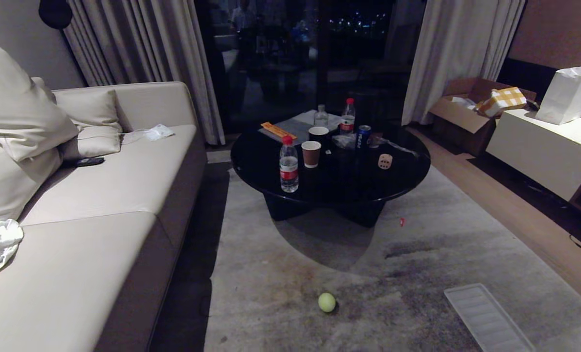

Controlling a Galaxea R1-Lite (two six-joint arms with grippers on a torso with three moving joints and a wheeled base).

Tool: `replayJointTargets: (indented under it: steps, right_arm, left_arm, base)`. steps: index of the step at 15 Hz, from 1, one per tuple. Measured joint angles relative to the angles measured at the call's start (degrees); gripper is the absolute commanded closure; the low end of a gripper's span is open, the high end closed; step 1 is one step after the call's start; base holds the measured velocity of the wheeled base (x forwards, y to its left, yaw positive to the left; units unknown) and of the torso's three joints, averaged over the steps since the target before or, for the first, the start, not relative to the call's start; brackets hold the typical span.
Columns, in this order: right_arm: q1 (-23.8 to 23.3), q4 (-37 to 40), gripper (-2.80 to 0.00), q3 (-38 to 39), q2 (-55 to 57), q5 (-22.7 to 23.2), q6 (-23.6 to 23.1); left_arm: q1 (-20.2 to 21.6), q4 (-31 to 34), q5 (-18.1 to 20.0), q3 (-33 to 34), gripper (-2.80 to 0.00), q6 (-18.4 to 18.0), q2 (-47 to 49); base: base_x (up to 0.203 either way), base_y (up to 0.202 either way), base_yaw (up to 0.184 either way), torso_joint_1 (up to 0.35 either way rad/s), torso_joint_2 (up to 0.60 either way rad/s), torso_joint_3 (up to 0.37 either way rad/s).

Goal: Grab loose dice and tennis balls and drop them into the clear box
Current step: Pick up the ball on the floor

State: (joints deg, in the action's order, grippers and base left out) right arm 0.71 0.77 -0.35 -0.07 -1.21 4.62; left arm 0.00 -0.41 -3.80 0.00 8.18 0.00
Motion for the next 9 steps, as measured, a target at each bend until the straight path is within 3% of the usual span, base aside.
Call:
replayJointTargets:
  steps: [6,9]
  right_arm:
    - [0.0,0.02,0.0,0.02,0.0,-0.02,0.01]
    - [0.0,0.0,0.0,0.0,0.0,-0.02,0.01]
  left_arm:
    - [0.0,0.0,0.0,0.0,0.0,0.0,0.0]
    - [0.0,-0.01,0.0,0.0,0.0,-0.01,0.0]
  base:
    - [-0.184,0.0,0.0,0.003,0.0,0.003]
    - [-0.078,0.0,0.0,-0.001,0.0,0.002]
